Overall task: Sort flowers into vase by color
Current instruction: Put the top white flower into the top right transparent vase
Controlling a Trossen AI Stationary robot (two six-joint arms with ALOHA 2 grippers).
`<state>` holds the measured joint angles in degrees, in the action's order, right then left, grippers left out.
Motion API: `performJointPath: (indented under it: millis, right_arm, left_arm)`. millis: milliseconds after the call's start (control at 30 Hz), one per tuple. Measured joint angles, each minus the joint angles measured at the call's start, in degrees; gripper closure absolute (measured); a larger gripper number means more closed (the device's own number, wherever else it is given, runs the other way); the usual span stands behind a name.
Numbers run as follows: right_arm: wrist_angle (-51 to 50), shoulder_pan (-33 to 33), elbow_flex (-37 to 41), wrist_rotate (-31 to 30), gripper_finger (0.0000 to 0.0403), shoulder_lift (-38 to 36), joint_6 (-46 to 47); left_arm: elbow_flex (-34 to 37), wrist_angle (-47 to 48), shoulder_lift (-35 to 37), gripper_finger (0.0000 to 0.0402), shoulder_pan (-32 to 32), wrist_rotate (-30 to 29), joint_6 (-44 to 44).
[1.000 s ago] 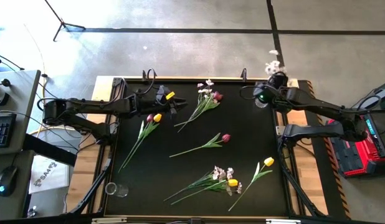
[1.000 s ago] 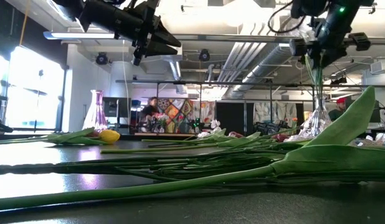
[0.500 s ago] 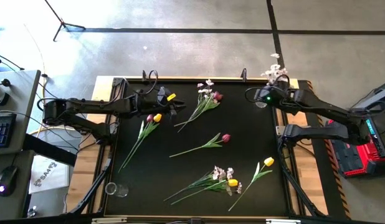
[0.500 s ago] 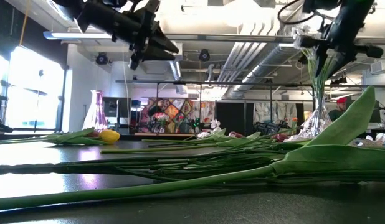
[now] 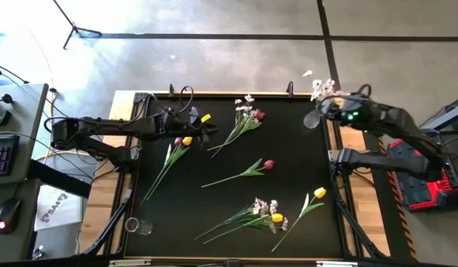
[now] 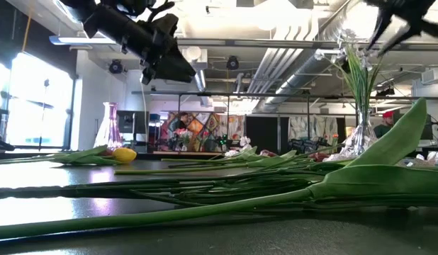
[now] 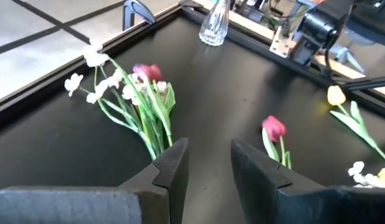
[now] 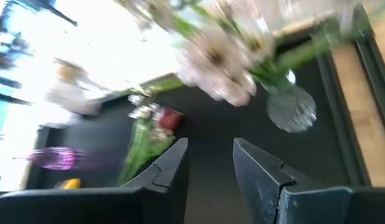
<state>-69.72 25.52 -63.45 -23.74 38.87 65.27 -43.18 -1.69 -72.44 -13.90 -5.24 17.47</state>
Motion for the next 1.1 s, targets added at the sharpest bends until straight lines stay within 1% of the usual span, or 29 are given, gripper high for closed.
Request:
performJointPath:
  millis: [167, 300, 433, 600, 667, 800, 967, 1100]
  right_arm:
    - [2.5, 0.0, -5.3, -0.2, 0.0289, 0.4, -6.4]
    - [7.3, 0.0, -5.9, 0.7, 0.0289, 0.7, -10.7]
    - [11.1, 0.0, -5.8, 5.7, 0.0289, 2.2, -15.7]
    - [15.3, 0.0, -5.8, 14.3, 0.0289, 5.2, -21.5]
    - [16.7, 0.0, -5.8, 17.5, 0.0289, 6.6, -23.8]
    - [18.6, -0.1, -5.8, 21.8, 0.0289, 8.9, -27.4]
    - [19.5, -0.1, -5.8, 23.9, 0.0289, 10.1, -30.3]
    - [19.4, -0.1, -5.8, 24.2, 0.0289, 9.9, -31.1]
  left_arm:
    - [0.0, 0.1, -1.4, 0.0295, -0.2, -0.5, 0.3]
    - [0.0, 0.3, -4.5, 0.0295, 0.3, -1.0, 1.5]
    - [0.0, 0.3, -6.9, 0.0295, 2.1, -4.3, 3.0]
    - [0.0, 0.2, -9.1, 0.0295, 2.8, -5.2, 3.5]
    - [0.0, 0.3, -10.1, 0.0295, 2.6, -4.3, 5.2]
    - [-1.7, 1.7, -13.2, 0.0295, 0.8, 1.5, 9.1]
    - [-6.6, 6.4, -18.0, 0.0295, -0.7, 2.3, 9.0]
    - [-10.8, 8.7, -21.8, 0.0293, -2.5, 3.5, 7.9]
